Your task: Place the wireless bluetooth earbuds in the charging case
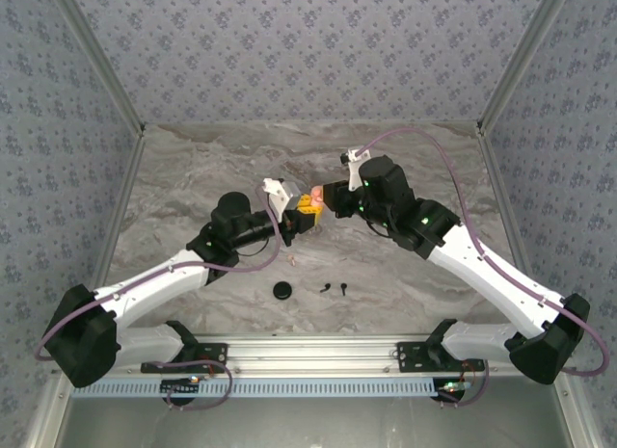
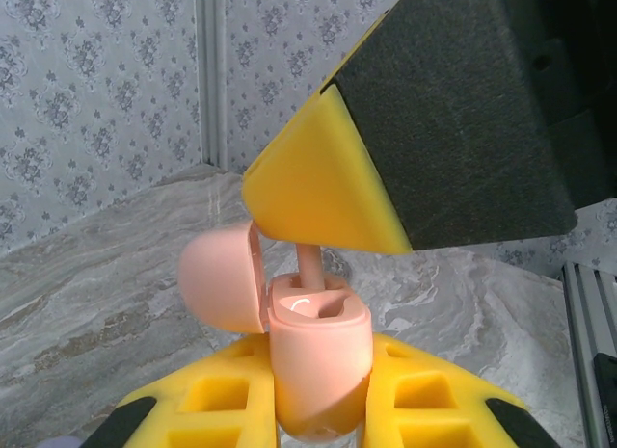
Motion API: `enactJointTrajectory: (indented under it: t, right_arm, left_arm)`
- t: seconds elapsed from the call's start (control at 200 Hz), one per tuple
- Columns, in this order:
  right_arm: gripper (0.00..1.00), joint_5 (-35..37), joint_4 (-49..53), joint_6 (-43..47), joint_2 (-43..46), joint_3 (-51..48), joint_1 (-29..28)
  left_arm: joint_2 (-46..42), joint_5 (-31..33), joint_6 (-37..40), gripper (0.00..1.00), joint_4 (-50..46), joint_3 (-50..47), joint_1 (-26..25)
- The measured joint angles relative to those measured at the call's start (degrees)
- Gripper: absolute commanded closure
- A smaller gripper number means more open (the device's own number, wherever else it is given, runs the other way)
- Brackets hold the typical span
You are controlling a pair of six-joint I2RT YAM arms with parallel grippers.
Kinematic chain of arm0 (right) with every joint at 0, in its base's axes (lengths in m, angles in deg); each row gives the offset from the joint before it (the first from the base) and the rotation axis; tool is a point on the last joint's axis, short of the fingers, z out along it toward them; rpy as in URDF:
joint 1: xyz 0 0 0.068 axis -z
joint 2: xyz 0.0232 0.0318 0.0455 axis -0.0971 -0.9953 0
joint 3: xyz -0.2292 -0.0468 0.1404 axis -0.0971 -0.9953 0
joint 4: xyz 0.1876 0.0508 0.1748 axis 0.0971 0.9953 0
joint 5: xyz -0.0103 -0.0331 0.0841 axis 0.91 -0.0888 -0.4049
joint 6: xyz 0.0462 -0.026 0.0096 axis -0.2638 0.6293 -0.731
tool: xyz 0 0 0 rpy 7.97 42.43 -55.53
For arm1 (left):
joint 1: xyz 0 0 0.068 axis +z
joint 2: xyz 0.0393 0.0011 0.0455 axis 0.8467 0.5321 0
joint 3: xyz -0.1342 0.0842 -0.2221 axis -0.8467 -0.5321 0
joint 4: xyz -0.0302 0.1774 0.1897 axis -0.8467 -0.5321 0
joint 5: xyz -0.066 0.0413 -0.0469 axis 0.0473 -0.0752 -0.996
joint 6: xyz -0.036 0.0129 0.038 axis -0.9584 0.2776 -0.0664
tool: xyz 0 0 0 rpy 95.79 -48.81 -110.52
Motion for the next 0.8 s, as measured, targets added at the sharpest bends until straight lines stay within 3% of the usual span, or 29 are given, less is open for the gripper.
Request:
enactJointTrajectory:
  t: [0.505, 0.685, 0.8]
  right_arm:
    - [0.74, -2.71, -0.59, -2.21, -0.07, -0.26, 0.07]
    - [0.67, -3.98, -0.55, -2.99, -0.44, -0.26, 0.2]
    - [0.55, -6.23, -0.52, -2.73, -0.44, -0.24, 1.29]
  left_arm:
    - [0.37, 0.15, -0.46, 1.0, 1.36, 0.0, 0.02]
    - [0.9, 0.24, -0.66, 1.0, 1.75, 0.0, 0.02]
    - [1.11, 0.24, -0.66, 1.0, 2.16, 0.0, 0.0]
